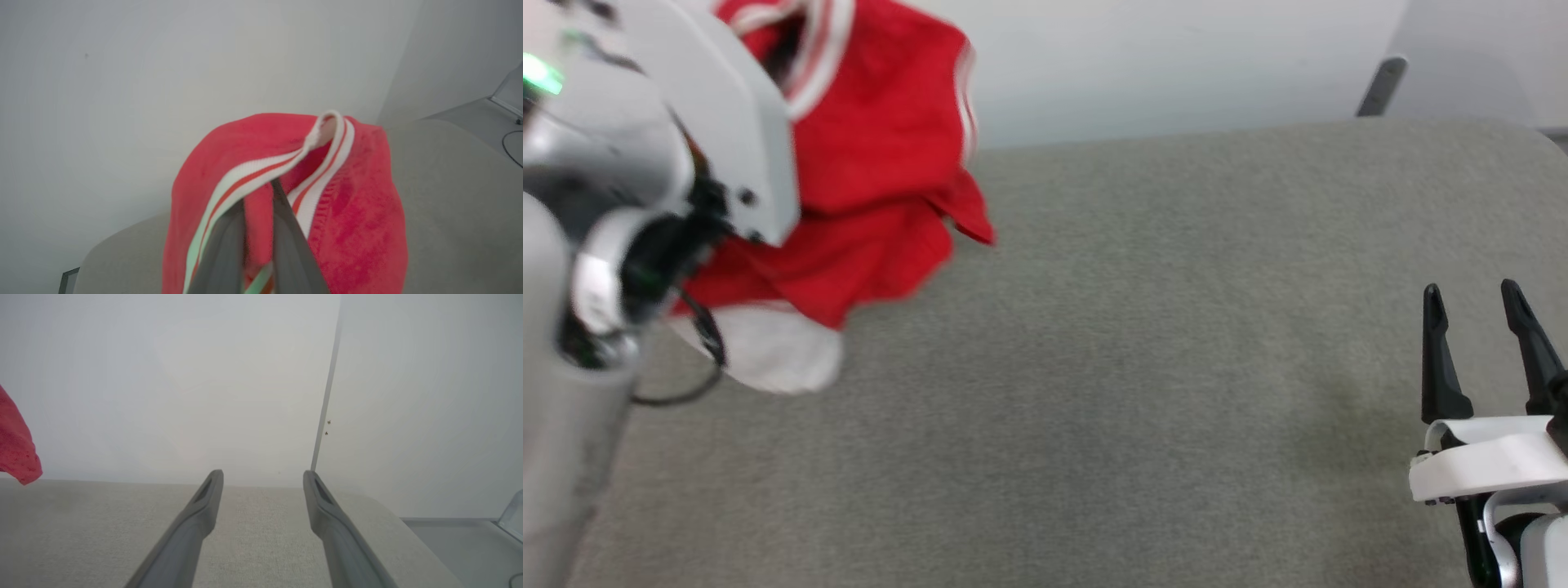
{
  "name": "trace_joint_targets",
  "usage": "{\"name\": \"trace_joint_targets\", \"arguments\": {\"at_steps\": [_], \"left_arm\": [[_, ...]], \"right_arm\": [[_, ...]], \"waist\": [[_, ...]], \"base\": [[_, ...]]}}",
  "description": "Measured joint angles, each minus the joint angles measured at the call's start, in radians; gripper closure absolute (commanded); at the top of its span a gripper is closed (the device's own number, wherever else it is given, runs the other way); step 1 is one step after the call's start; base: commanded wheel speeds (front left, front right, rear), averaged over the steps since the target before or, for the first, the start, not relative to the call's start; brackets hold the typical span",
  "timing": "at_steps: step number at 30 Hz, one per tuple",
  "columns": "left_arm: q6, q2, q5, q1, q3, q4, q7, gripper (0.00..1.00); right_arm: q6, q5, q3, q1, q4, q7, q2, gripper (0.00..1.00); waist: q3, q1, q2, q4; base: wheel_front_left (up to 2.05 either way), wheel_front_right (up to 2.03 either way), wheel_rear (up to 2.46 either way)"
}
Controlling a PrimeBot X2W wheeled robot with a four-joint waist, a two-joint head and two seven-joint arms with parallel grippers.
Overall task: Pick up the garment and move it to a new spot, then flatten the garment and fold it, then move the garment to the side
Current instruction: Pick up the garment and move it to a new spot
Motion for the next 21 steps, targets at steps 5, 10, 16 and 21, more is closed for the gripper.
{"name": "trace_joint_targets", "arguments": {"at_steps": [5, 10, 16, 21], "left_arm": [[0.053, -0.041, 0.013, 0.061, -0.061, -0.044, 0.046, 1.0], [0.085, -0.065, 0.017, 0.123, -0.108, -0.065, 0.08, 1.0], [0.105, -0.09, 0.0, 0.201, -0.146, -0.044, 0.096, 1.0], [0.103, -0.103, -0.02, 0.258, -0.162, 0.018, 0.082, 1.0]], "right_arm": [[0.0, 0.0, -0.007, -0.001, 0.024, -0.02, 0.018, 0.0], [0.0, 0.01, -0.008, -0.008, 0.048, -0.037, 0.03, 0.0], [0.0, 0.035, 0.0, -0.028, 0.084, -0.058, 0.034, 0.0], [0.0, 0.055, 0.023, -0.046, 0.109, -0.069, 0.035, 0.0]], "waist": [[0.034, 0.0, 0.0, -0.049], [0.076, 0.0, 0.0, -0.087], [0.122, 0.0, 0.0, -0.121], [0.155, 0.0, 0.0, -0.139]], "base": [[0.0, 0.0, 0.0], [0.0, 0.0, 0.0], [0.0, 0.0, 0.0], [0.0, 0.0, 0.0]]}}
